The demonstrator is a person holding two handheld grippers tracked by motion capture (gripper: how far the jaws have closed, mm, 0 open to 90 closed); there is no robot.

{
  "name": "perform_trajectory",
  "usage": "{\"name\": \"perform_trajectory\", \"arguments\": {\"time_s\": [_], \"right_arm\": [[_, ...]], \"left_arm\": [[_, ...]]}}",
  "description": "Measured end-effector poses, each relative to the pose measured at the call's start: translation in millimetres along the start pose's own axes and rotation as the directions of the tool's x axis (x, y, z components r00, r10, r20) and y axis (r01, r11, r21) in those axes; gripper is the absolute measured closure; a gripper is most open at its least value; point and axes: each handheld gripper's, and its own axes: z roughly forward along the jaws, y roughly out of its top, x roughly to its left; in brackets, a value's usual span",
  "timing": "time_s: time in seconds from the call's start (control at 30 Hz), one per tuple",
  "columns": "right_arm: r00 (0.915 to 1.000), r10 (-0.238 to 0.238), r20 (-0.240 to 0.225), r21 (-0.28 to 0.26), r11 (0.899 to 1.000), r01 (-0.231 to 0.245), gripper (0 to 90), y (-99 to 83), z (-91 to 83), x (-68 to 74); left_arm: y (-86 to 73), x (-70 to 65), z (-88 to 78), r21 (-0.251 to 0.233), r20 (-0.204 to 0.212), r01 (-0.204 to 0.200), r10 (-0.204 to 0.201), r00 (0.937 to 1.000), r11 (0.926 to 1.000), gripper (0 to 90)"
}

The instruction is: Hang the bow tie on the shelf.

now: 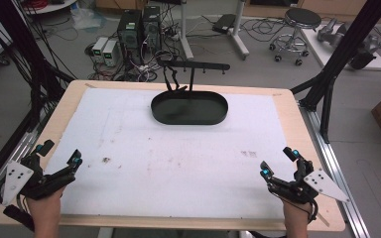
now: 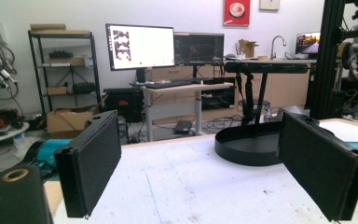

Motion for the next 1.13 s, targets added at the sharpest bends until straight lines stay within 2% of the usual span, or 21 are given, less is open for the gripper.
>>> {"name": "perform_trajectory", "arguments": {"time_s": [0.13,0.2,0.3,0.4,0.87,1.13], "right_arm": [[1.0,-0.002,0.002,0.01,1.0,0.002,11.6,-1.2,1.7,0.1],[0.9999,-0.016,0.001,0.015,1.0,0.016,11.6,-0.6,1.6,1.5],[0.9999,-0.011,0.004,0.016,1.0,0.011,11.6,0.8,0.4,2.9],[0.9999,-0.015,0.007,0.007,1.0,0.015,11.6,1.7,-0.9,1.8],[1.0,-0.002,0.003,0.018,1.0,0.002,11.6,-1.4,-0.7,1.3],[1.0,-0.004,-0.003,0.01,1.0,0.004,11.6,0.0,-1.2,-0.1]], "left_arm": [[-2.8,1.8,-0.7,0.006,-0.003,0.007,-0.007,1.0,1.0,14.0],[-6.3,4.1,-1.4,0.008,0.003,0.028,-0.028,0.9996,0.9996,14.0],[-8.5,6.5,-1.5,0.007,0.004,0.048,-0.048,0.9988,0.9988,14.0],[-9.3,7.3,-1.3,0.006,0.005,0.055,-0.055,0.9985,0.9985,14.0],[-12.7,10.2,-2.5,0.02,-0.002,0.052,-0.052,0.9986,0.9984,13.9],[-9.6,9.7,-3.2,0.006,-0.007,0.05,-0.05,0.9987,0.9987,13.3]]}}
